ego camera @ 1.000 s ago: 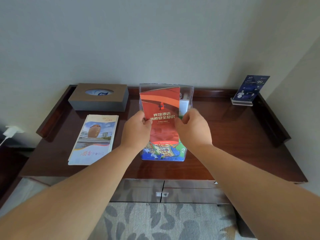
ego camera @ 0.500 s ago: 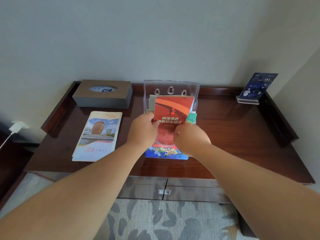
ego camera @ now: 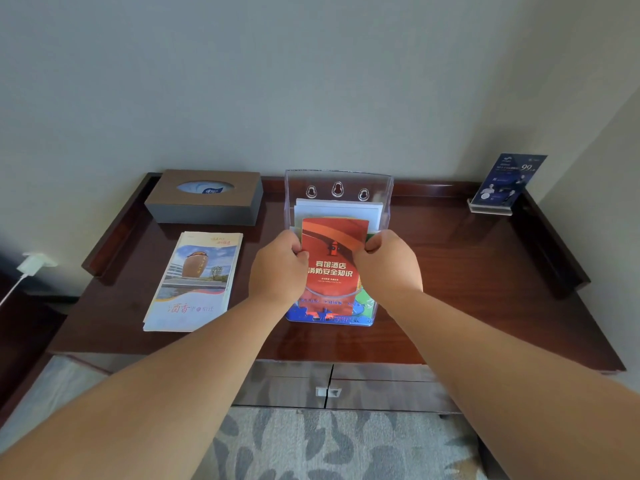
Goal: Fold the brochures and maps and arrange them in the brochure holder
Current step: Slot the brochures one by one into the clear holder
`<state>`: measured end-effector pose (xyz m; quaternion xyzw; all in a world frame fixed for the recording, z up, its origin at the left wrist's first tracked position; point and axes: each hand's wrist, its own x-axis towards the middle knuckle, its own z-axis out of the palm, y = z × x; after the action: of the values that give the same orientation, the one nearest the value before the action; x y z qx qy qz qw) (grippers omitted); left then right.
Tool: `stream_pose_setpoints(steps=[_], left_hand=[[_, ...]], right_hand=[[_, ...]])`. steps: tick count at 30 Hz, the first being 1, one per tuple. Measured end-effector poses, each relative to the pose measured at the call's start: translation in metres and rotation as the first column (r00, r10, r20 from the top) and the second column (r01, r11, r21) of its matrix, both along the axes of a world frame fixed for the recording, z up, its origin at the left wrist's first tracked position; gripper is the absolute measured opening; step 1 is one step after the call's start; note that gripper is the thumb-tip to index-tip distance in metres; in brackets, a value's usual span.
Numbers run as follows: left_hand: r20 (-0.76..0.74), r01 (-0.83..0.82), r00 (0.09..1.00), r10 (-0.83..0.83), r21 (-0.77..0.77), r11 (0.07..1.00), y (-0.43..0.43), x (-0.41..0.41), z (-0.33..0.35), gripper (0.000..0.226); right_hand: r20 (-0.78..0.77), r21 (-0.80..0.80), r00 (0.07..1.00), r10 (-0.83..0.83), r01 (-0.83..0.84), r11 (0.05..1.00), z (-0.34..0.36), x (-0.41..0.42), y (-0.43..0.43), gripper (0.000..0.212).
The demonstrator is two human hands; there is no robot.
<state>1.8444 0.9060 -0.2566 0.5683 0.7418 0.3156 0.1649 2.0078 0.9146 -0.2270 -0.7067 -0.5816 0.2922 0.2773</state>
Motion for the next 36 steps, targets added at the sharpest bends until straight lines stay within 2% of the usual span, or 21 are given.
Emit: stream_pose_setpoints(steps=[8,16,22,27,30,36], left_hand=[[-0.008,-0.015,1.0,0.015,-0.025,1.0,-0.001,0.002,-0.006,0.018],[-0.028,-0.044,0.999,0.043,-0.013,0.999,-0.001,0.001,-0.001,0.023],[-0.044,-0.104,0.994,0.104,-0.01,0.995,-0.015,-0.014,0.017,0.017],[-0.037,-0.192,0.981,0.19,-0.075,0.979,-0.034,-0.067,0.035,0.011],[-0.072,-0.259,0.965,0.253,-0.104,0.96,-0.045,-0.114,0.036,0.014],[-0.129,-0.311,0.948,0.292,-0.178,0.933,-0.049,-0.211,0.009,0.012]], right_hand=[[0.06,-0.004,0.998,0.021,-0.021,1.0,-0.003,0.003,0.001,0.004],[0.15,-0.003,0.988,0.029,-0.029,1.0,-0.003,0.01,-0.002,0.018],[0.253,0.006,0.953,0.167,-0.174,0.985,0.001,-0.013,-0.021,0.022],[0.15,0.002,0.922,0.356,-0.36,0.933,0.016,-0.077,-0.027,0.017],[0.148,-0.007,0.893,0.425,-0.429,0.903,0.022,-0.114,-0.027,0.014],[0.115,-0.155,0.892,0.436,-0.418,0.895,0.002,-0.178,-0.016,0.019]])
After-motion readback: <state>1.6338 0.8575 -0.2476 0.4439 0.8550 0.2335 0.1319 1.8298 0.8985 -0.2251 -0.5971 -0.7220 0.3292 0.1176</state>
